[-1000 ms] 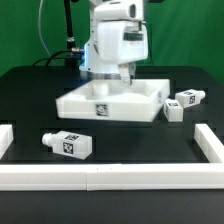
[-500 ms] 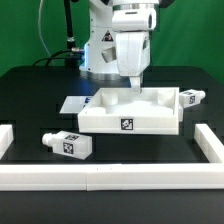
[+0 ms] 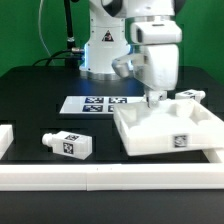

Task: Assemble one leg

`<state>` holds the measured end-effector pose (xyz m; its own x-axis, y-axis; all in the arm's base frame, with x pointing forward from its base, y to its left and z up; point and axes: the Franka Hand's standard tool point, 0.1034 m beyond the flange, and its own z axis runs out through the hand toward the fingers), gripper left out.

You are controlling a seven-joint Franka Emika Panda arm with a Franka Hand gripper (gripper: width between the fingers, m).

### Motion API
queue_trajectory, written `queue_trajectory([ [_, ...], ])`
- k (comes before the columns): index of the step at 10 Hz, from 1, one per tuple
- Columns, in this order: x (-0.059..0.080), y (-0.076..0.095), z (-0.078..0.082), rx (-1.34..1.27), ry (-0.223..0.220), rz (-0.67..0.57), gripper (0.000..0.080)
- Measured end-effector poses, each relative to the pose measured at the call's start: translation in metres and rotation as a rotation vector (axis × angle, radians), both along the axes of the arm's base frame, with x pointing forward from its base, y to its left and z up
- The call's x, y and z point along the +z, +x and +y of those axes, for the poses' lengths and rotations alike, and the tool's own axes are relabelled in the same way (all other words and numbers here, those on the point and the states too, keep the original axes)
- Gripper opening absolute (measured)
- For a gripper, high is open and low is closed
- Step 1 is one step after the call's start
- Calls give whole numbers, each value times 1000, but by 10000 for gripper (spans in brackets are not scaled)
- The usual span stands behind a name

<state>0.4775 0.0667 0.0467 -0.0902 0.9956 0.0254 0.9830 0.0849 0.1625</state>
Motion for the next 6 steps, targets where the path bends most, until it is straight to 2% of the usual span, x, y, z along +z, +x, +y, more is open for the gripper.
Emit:
queue_trajectory([
  [3, -2, -2, -2, -5, -1, 7, 51],
  [6, -12, -8, -22, -66, -9, 30, 51],
])
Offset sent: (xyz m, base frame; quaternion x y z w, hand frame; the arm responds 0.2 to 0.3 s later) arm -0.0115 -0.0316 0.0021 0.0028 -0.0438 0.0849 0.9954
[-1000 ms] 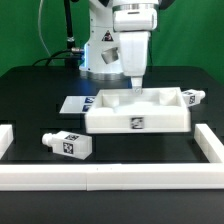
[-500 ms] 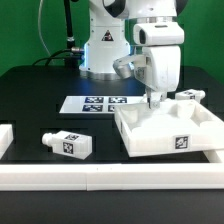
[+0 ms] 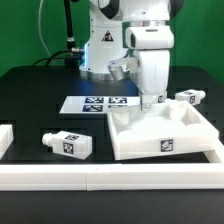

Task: Assemble one leg

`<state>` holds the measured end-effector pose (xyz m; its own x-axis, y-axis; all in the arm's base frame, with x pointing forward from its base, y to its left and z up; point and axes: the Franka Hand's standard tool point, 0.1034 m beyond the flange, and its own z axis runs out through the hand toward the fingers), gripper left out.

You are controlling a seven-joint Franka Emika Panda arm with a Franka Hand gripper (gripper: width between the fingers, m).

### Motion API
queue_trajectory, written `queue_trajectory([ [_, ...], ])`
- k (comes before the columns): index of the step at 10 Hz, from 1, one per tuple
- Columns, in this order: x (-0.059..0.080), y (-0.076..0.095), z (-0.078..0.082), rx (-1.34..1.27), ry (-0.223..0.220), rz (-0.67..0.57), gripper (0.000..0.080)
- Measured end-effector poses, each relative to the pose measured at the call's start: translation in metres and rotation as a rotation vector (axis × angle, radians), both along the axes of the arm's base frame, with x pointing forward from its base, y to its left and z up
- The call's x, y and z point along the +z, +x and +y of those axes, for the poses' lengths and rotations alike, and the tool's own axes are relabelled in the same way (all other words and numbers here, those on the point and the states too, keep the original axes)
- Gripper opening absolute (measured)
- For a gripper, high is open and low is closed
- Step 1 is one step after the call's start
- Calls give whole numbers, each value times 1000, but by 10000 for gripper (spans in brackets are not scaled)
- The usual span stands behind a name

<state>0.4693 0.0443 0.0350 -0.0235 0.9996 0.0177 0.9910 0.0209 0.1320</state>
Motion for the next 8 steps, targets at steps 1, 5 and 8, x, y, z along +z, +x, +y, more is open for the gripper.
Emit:
queue_trajectory([
  [1, -6, -2, -1, -2, 2, 7, 51],
  [5, -8, 12, 6, -6, 5, 2, 51],
  [8, -12, 28, 13, -54, 13, -5, 51],
])
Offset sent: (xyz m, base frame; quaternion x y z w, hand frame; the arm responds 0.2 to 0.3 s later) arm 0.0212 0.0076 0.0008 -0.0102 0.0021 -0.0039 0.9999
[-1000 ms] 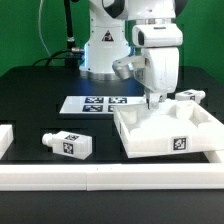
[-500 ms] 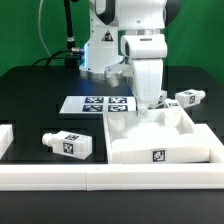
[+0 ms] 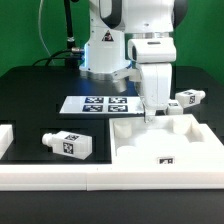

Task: Assemble one leg

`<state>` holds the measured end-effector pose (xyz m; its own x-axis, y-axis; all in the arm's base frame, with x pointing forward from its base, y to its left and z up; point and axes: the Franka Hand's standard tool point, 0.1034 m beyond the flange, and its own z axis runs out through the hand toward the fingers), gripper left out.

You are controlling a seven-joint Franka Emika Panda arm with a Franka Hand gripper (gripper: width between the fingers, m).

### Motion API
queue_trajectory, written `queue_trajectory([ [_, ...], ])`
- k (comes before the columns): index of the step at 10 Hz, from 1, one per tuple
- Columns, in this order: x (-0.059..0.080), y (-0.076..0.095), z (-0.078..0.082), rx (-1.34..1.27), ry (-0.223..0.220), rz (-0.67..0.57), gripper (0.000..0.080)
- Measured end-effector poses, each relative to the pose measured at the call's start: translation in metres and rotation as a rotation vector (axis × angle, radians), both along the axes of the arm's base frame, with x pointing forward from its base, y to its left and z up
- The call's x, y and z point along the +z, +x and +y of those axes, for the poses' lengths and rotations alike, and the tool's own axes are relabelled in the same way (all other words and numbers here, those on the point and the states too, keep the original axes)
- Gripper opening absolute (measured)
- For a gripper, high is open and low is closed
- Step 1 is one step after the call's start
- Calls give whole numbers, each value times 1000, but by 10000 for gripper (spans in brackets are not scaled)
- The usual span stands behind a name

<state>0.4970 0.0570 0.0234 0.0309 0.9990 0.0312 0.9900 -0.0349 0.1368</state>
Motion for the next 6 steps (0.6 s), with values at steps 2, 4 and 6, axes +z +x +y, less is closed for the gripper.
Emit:
queue_trajectory([
  [2, -1, -1, -1, -2, 0, 4, 51],
  [4, -3, -2, -1, -3, 0, 7, 51],
  [6, -4, -1, 2, -40, 4, 12, 51],
])
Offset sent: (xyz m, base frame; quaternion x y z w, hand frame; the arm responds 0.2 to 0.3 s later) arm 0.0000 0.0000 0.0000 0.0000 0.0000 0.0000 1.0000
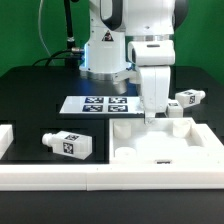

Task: Assemble one leg

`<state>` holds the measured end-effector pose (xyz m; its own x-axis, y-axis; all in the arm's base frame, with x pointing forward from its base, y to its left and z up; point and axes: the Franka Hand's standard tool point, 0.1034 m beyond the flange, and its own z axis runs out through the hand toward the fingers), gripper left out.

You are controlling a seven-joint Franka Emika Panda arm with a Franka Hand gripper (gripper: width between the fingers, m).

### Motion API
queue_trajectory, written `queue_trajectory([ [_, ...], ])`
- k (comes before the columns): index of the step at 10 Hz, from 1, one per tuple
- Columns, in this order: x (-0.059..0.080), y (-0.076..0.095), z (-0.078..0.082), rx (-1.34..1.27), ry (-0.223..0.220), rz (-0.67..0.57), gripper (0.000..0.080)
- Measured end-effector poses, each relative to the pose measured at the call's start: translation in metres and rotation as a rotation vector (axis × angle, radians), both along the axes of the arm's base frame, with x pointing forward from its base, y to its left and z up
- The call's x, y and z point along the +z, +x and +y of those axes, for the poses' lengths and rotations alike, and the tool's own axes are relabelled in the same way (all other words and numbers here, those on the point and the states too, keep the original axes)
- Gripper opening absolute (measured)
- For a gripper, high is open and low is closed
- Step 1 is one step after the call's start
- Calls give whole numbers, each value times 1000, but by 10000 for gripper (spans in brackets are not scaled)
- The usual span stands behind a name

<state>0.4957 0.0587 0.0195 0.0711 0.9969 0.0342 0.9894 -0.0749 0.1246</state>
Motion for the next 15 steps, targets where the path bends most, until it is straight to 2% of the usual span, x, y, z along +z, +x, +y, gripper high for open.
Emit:
queue_trajectory([
  [2, -2, 8, -1, -3, -6, 8, 51],
  [5, -2, 9, -4, 46, -13, 10, 51],
  [6, -2, 9, -4, 45, -13, 11, 228],
  [7, -2, 9, -4, 45, -13, 11, 364],
  [8, -2, 9, -4, 45, -13, 11, 364],
  [9, -2, 9, -4, 45, -13, 10, 548],
  [10, 9, 8, 1, -20, -9, 5, 618],
  [11, 26, 4, 10, -64, -9, -7, 618],
  [12, 38, -4, 20, -95, -4, -16, 644],
  [14, 51, -16, 38, -190, 12, -25, 648],
  [15, 51, -19, 44, -230, 19, -22, 648],
])
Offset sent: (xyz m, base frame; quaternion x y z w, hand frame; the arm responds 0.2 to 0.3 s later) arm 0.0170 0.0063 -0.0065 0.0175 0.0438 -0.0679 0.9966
